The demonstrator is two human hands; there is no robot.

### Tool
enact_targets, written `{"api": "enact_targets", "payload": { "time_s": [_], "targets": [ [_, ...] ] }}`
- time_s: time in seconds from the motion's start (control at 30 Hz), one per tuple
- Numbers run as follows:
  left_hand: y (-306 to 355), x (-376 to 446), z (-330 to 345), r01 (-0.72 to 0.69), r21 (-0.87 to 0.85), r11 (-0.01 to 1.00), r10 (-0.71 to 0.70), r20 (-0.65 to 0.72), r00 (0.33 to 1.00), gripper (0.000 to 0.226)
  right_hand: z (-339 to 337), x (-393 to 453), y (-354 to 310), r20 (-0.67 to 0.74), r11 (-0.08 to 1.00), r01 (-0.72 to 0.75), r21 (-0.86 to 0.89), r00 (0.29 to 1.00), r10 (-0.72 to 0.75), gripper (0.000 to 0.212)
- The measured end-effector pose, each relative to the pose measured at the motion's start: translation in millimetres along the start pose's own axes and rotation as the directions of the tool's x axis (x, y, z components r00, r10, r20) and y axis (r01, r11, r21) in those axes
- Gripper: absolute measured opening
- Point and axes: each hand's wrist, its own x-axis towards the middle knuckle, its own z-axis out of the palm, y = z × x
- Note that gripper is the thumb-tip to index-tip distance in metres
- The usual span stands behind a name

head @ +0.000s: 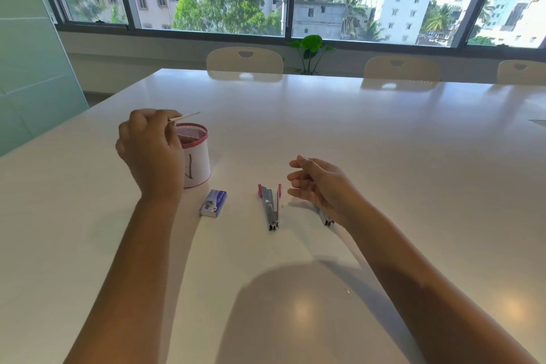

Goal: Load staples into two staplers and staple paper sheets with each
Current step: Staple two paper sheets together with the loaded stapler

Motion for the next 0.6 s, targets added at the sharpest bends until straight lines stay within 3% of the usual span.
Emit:
{"api": "enact_targets", "payload": {
  "time_s": [0.17, 0.27, 0.43, 0.6],
  "targets": [
    [-10, -5, 9, -0.120, 0.173, 0.978, 0.084, 0.204, 0.975, 0.020, 0, 0, -1, -0.008, 1.000, 0.017, 0.015, 1.000, -0.017, 0.022],
    [-15, -7, 14, -0.101, 0.193, 0.976, 0.052, 0.244, 0.968, 0.025, 0, -1, -1, -0.008, 1.000, 0.021, 0.016, 1.000, -0.021, 0.022],
    [-20, -7, 19, -0.062, 0.145, 0.987, 0.025, 0.243, 0.970, 0.036, 0, -1, -1, 0.009, 1.000, 0.014, 0.019, 1.000, -0.014, 0.022],
    [-16, -5, 16, 0.043, -0.020, 0.999, -0.041, 0.120, 0.992, 0.037, -1, -1, -1, 0.026, 0.999, 0.018, 0.033, 0.999, -0.019, 0.022]
  ]
}}
